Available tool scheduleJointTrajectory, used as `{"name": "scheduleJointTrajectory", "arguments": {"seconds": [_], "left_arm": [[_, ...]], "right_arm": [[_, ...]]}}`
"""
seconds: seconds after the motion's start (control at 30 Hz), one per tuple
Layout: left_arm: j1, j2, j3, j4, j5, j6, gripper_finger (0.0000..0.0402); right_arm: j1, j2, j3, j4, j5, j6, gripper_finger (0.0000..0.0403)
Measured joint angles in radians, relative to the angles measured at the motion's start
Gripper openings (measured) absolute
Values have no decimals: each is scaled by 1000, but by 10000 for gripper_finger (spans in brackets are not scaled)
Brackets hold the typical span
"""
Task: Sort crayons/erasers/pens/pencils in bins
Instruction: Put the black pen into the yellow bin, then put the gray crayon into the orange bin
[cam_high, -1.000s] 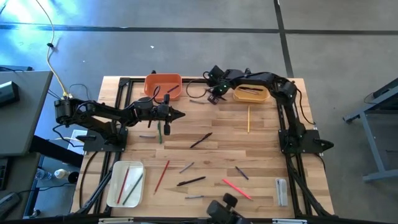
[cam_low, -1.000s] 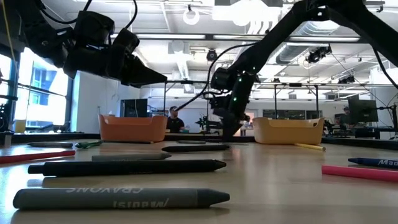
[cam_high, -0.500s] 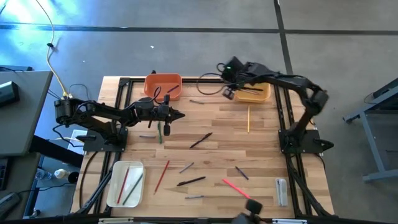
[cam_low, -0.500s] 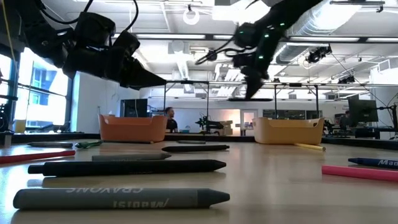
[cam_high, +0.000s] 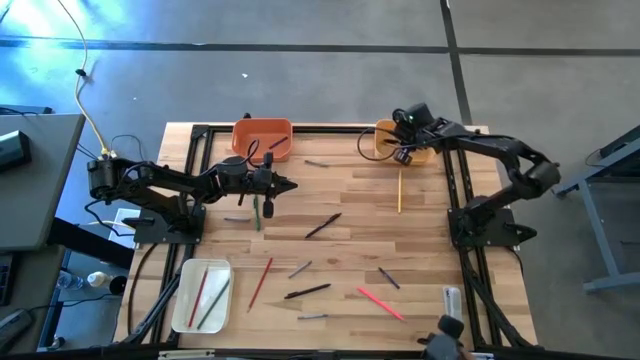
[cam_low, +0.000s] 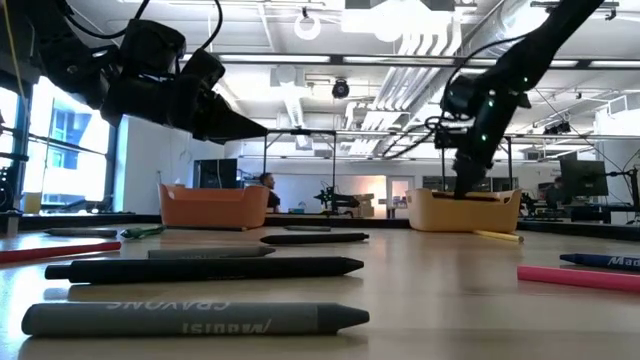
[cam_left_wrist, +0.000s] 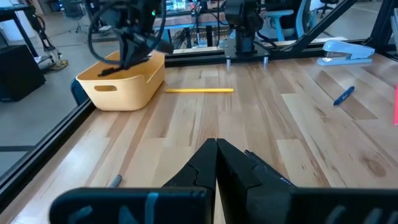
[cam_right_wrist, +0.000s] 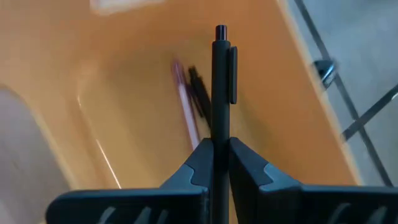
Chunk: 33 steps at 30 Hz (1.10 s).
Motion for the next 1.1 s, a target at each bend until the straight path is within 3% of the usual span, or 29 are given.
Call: {"name": "scheduleJointTrajectory", "arguments": {"seconds": [0.27, 0.5, 0.67, 0.77, 0.9, 1.0, 1.1], "left_arm": [[-6, 0, 0, 0, -1, -16, 0], [-27, 0, 34, -38, -14, -8, 0], [-28, 0, 127, -182, -49, 19, 0], [-27, 0, 200, -312, -68, 52, 0], [-27, 0, 294, -465, -72, 92, 0], [-28, 0, 354, -560, -118, 127, 0], [-22, 5, 399, -630, -141, 154, 0]], "right_arm": [[-15, 65, -22, 42, -3, 8, 23], [-15, 65, -18, 45, 14, 68, 78], [-3, 63, 13, -21, 50, 81, 107], [17, 47, 22, -55, 53, 79, 97], [41, -27, -8, -30, 2, 77, 44], [41, -122, -94, 99, -126, 78, 7], [55, -229, -207, 263, -195, 120, 14]]}}
